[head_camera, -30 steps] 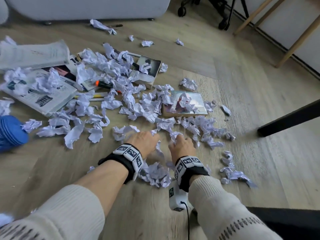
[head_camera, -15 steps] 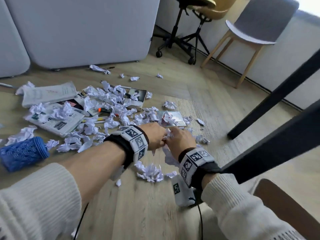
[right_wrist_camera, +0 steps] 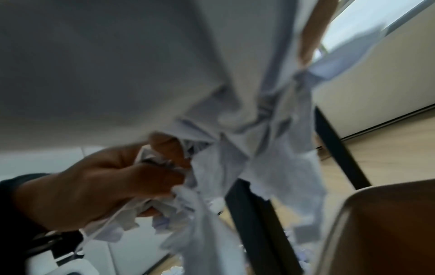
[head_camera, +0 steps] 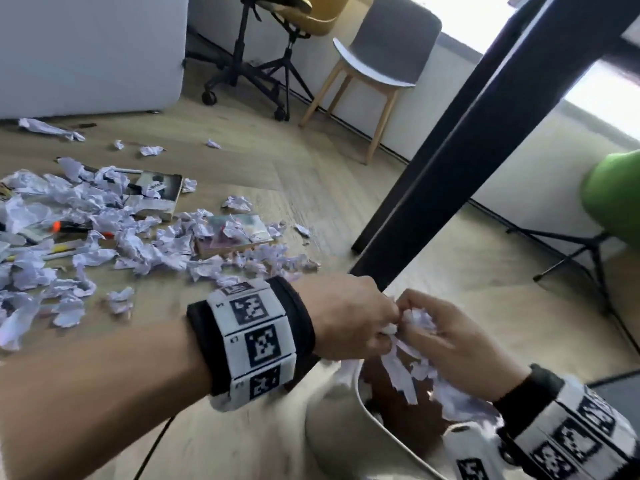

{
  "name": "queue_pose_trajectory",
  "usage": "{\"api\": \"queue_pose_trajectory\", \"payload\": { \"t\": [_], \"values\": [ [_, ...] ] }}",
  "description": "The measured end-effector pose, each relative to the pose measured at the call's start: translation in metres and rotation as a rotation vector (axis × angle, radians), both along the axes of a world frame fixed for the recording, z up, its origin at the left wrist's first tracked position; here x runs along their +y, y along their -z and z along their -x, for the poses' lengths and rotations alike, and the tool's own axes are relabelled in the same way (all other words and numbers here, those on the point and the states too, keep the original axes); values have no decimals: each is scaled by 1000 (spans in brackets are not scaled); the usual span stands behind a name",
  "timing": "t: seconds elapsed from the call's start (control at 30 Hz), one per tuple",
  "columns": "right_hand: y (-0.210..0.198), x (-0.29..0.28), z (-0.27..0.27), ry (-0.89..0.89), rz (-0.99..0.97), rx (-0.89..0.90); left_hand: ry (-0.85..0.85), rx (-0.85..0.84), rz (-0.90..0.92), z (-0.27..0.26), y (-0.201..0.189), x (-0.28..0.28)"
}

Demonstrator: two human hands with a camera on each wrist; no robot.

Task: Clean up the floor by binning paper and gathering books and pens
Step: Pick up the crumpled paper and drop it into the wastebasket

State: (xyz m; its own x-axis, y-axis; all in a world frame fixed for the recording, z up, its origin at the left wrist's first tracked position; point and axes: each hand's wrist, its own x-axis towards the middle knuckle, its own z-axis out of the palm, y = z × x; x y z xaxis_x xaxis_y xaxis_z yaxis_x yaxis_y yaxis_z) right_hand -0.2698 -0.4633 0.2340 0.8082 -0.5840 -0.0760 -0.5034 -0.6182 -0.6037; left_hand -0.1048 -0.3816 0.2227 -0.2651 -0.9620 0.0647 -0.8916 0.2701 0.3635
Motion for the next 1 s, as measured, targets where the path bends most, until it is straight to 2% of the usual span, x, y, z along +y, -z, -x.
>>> {"api": "queue_pose_trajectory", "payload": {
  "t": [0.17,0.27,0.37,0.47,0.53,0.63,0.87,1.0],
  "values": [
    [8,-37,53,36,-71,-61,129,81,49,48,6,-32],
    [33,-64,65,169,24,-77,118,-4,51,68,22,-52],
    [63,-79,60,293,107,-15,150,-97,-51,79,46,-63],
    [82,-81,51,247,-41,91,160,-126,-99,86,68,-69],
    [86,-83,49,141,-75,213,164,-132,-100,89,79,-74],
    [90,-89,55,218,-171,165,183,-158,-61,93,91,-76],
    [86,-103,78,207,-79,147,319,-198,-67,104,97,-70],
    [71,-109,93,315,156,10,373,-49,4,94,81,-68]
  ]
}}
